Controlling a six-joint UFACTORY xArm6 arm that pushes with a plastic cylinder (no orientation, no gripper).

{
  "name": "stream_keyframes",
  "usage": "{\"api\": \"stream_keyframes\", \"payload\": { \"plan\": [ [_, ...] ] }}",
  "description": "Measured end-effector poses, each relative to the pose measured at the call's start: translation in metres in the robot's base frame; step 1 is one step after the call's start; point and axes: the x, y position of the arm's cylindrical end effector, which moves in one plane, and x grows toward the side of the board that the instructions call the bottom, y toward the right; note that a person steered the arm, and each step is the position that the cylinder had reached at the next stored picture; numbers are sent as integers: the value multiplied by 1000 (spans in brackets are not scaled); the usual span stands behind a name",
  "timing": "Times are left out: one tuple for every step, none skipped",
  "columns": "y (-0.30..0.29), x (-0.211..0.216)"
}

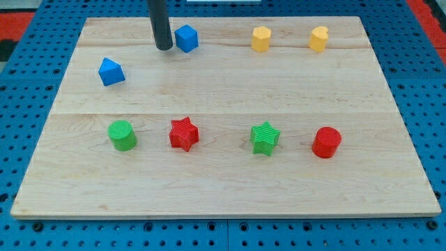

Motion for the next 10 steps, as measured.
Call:
{"api": "stream_keyframes", "payload": {
  "plan": [
    [19, 0],
    [43, 0],
    [50, 9],
    [13, 62],
    [-39, 109],
    [-95, 132],
    [-124, 110],
    [-103, 96],
    [-95, 89],
    [-109, 57]
  ]
}}
